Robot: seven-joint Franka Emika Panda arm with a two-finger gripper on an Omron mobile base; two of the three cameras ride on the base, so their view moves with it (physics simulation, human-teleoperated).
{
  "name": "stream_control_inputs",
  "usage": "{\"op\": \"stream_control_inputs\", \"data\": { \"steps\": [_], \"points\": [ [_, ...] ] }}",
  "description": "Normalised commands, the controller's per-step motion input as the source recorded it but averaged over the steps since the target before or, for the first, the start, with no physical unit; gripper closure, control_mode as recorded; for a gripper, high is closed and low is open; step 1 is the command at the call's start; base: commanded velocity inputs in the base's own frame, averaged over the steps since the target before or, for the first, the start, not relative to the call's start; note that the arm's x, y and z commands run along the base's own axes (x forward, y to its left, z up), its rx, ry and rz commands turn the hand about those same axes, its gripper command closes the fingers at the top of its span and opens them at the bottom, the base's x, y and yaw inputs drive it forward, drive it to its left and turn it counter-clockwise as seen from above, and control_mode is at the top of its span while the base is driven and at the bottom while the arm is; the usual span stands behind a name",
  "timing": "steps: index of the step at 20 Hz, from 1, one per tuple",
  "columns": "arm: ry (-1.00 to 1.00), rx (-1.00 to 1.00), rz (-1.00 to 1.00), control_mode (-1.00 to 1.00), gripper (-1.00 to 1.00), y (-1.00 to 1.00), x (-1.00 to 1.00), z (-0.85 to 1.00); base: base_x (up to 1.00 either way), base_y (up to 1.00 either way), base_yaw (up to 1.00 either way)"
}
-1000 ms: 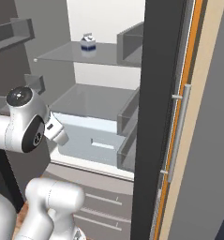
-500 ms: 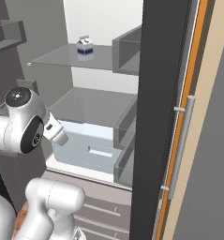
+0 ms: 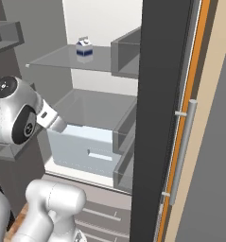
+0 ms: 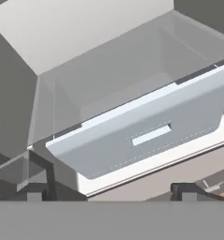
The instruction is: Take a sugar cube from the saucer and place it inside the coffee. Then, grab milk from the fridge and place it next to the coffee on the counter to sweeten the coffee.
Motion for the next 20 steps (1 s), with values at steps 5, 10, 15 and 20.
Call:
{"op": "stream_control_inputs", "data": {
  "steps": [5,10,15,20],
  "points": [
    [-0.04,-0.1,0.0,-1.0,-1.0,0.0,0.08,0.8,0.0,0.0,0.0],
    [-0.01,-0.02,0.0,-1.0,-1.0,0.0,0.03,0.46,0.0,0.0,0.0],
    [0.0,0.0,0.0,-1.0,-1.0,0.0,0.02,0.38,0.0,0.0,0.0],
    [0.0,0.0,0.02,-1.0,-1.0,0.0,0.01,0.4,0.0,0.0,0.0]
  ]
}}
